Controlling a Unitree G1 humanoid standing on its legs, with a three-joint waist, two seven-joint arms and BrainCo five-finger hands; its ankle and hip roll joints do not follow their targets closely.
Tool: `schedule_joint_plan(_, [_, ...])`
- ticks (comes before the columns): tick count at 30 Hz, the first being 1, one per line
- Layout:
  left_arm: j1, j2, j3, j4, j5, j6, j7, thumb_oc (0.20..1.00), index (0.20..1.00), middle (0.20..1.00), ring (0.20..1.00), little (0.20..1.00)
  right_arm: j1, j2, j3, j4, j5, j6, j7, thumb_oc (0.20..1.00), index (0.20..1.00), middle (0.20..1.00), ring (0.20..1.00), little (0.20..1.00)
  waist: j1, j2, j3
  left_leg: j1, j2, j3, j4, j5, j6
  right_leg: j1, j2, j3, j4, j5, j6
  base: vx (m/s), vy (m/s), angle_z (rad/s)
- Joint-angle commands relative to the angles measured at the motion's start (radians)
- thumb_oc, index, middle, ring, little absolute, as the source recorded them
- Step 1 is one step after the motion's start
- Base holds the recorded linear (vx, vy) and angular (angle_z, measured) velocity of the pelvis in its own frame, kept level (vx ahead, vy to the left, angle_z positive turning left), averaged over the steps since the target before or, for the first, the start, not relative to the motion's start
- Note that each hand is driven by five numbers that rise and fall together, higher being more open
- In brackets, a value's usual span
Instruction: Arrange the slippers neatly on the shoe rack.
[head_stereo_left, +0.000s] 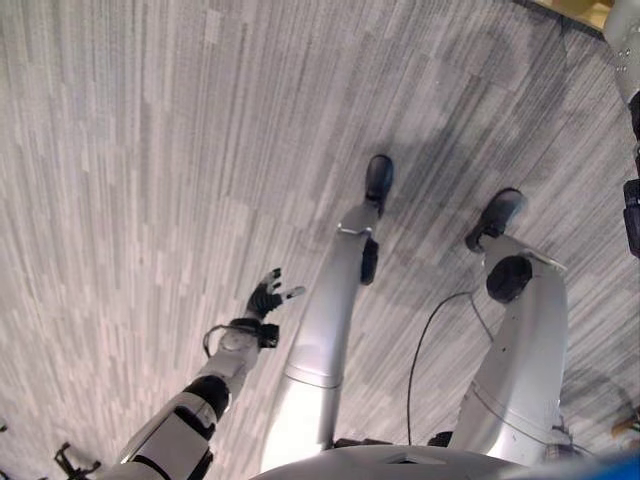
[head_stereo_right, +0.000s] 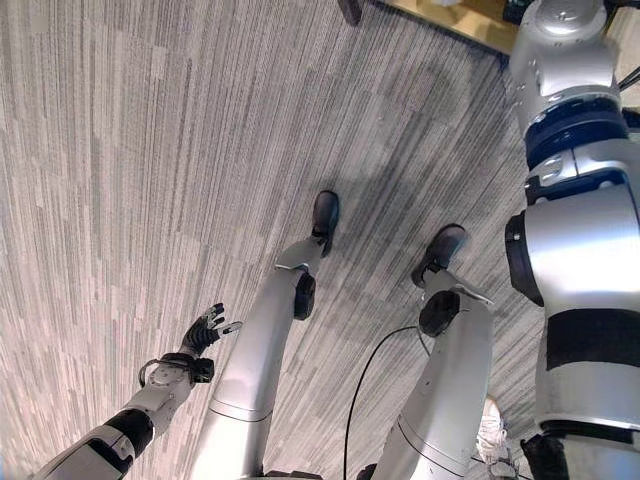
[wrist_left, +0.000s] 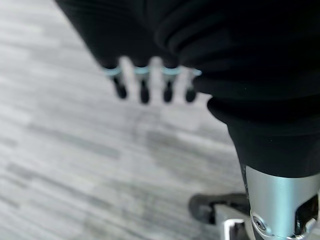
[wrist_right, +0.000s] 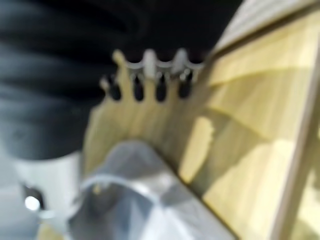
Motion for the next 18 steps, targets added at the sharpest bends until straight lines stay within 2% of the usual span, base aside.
schedule_joint_plan(1, [0.033, 0.012, 0.040, 0.047, 0.047, 0.003, 0.016, 1.000, 1.000, 1.000, 1.000, 1.000, -0.087, -0.041, 0.074, -0.054, 0.092, -0.077, 0.046, 1.000, 1.000, 1.000, 1.000, 1.000, 0.019, 0.041, 0.062, 0.014, 0.020, -0.062, -0.051, -0.065, -0.067, 0.135, 0.020, 0.033, 0.010, -0.095, 0.049, 0.00, 0.000, 0.00])
schedule_joint_plan(7, [0.034, 0.018, 0.027, 0.052, 0.080, 0.006, 0.017, 1.000, 1.000, 1.000, 1.000, 1.000, -0.093, -0.012, 0.091, -0.047, 0.168, -0.101, 0.099, 1.000, 1.000, 1.000, 1.000, 1.000, 0.026, 0.045, 0.059, 0.014, 0.022, -0.060, -0.036, -0.072, -0.068, 0.138, 0.015, 0.035, 0.017, -0.101, 0.047, 0.00, 0.000, 0.00])
schedule_joint_plan(10, [0.051, 0.044, 0.023, -0.022, 0.106, -0.016, 0.019, 1.000, 1.000, 1.000, 1.000, 1.000, -0.079, -0.029, 0.088, -0.066, 0.216, -0.128, 0.130, 1.000, 1.000, 1.000, 1.000, 1.000, 0.042, 0.055, 0.052, 0.014, 0.015, -0.061, -0.035, -0.074, -0.067, 0.144, 0.013, 0.030, 0.009, -0.099, 0.052, 0.01, 0.006, 0.04])
schedule_joint_plan(18, [0.086, 0.066, -0.010, -0.083, 0.168, -0.015, 0.004, 1.000, 1.000, 1.000, 1.000, 1.000, -0.075, -0.061, 0.119, -0.031, 0.219, -0.115, 0.188, 1.000, 1.000, 1.000, 1.000, 1.000, 0.052, 0.060, 0.045, 0.014, 0.011, -0.062, -0.032, -0.073, -0.069, 0.147, 0.008, 0.031, 0.014, -0.104, 0.050, 0.00, 0.004, 0.02])
